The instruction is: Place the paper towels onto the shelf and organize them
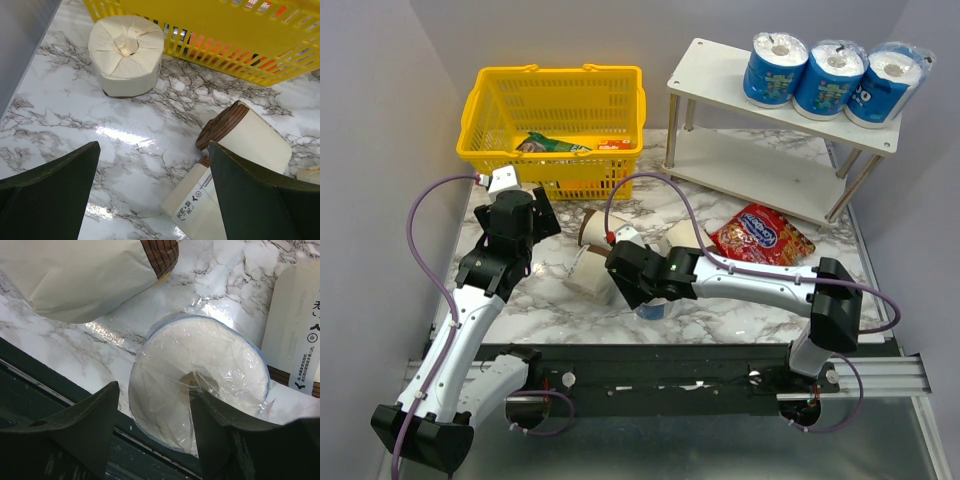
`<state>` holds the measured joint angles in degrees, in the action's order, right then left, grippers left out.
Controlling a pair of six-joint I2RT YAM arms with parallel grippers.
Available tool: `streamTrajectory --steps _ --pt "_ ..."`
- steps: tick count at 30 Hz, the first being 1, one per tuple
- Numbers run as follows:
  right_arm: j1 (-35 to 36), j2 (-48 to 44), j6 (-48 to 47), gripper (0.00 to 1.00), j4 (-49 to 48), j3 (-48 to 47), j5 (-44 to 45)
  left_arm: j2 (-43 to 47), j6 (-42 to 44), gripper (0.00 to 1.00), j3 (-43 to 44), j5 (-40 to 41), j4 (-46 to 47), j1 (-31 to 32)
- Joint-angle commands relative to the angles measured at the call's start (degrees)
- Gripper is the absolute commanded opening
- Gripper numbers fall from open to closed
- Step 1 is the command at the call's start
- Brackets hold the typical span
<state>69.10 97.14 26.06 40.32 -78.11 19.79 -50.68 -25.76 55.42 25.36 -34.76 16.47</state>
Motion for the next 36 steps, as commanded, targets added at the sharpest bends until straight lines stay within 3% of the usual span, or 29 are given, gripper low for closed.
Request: streamTrajectory --steps 1,10,11,12,13,16,21,24,29,36 --pt "0.6 1.73 1.01 0.64 -1.03 0.5 -0.72 0.67 0.01 0.99 -0.22 1.35 1.1 -0.21" --pt "0.6 4.37 1.36 0.58 0.82 -1.87 0.77 0.93 0.01 0.99 -0.22 1.27 1.19 -0.21" --pt "0.6 4.37 1.36 0.54 1.34 -2.31 1.04 0.93 -0.08 0.99 -0.22 1.27 1.1 -0.21" --pt "0.6 4.2 1.01 0.42 1.34 -2.31 1.21 1.02 -0.08 0.99 -0.22 1.27 1.1 -0.21" --pt "0.6 3.59 0.57 0.37 1.35 -2.49 1.82 1.1 -0.17 0.99 -0.31 1.27 1.1 -0.21" --pt "0.6 1.57 -3.2 0.27 4.85 -5.47 4.63 0.93 -0.08 0.99 -0.4 1.27 1.19 -0.21" --pt "0.6 -4.49 -18.22 0.27 14.43 -15.9 1.75 0.93 -0.87 0.99 -0.57 -0.57 1.89 -0.21" --pt "0.42 -7.93 -28.31 0.27 18.31 -21.98 5.42 0.84 -0.96 0.99 -0.75 -2.16 2.16 -0.21" --pt "-3.52 -11.36 -51.41 0.28 12.52 -32.79 4.92 1.1 -1.14 0.99 -0.92 -2.69 2.42 -0.21" --pt "-15.99 -3.46 -67.35 0.32 9.8 -50.46 4.46 1.28 -1.22 0.99 -1.01 -3.66 2.68 -0.12"
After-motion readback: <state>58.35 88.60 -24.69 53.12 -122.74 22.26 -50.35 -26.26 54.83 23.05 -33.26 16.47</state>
